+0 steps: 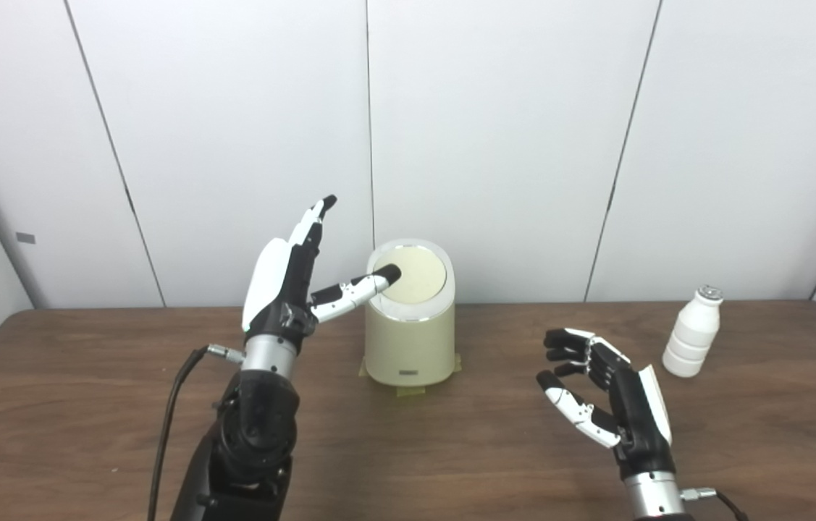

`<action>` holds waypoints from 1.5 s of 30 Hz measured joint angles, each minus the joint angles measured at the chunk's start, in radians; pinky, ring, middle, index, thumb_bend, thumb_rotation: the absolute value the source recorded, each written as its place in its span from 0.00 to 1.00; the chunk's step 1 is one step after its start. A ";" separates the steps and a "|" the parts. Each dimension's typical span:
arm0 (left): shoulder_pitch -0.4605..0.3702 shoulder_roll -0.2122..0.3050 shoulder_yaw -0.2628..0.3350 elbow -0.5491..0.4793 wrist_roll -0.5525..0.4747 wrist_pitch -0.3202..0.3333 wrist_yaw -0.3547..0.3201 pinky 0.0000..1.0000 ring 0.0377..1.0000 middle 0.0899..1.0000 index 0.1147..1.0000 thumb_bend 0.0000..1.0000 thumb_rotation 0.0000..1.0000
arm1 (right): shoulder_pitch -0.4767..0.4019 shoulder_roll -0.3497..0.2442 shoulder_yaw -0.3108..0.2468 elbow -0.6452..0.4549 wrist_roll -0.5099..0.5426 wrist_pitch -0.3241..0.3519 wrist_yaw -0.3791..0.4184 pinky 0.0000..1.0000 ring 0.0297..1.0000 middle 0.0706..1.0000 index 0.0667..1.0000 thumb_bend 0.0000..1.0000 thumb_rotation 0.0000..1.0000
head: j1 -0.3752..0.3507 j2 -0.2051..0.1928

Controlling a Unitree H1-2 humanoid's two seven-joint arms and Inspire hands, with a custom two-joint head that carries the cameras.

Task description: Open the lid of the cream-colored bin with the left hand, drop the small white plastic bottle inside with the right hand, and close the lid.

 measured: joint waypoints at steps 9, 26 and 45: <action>-0.092 -0.024 -0.012 0.176 0.020 0.037 0.044 0.96 1.00 1.00 1.00 0.85 0.41 | 0.000 0.000 0.000 0.001 0.000 0.000 0.000 0.56 0.64 0.66 0.64 0.29 0.35 | -0.003 -0.005; -0.159 -0.026 -0.050 0.359 0.035 0.047 0.090 1.00 1.00 1.00 1.00 0.84 0.38 | 0.001 0.001 0.001 -0.001 -0.009 0.004 -0.004 0.56 0.64 0.65 0.64 0.29 0.34 | -0.020 -0.003; -0.215 -0.017 -0.121 0.414 0.056 0.082 0.084 1.00 1.00 1.00 1.00 0.76 0.52 | 0.008 0.002 0.008 -0.019 -0.036 0.020 -0.012 0.54 0.63 0.65 0.64 0.28 0.33 | -0.029 0.002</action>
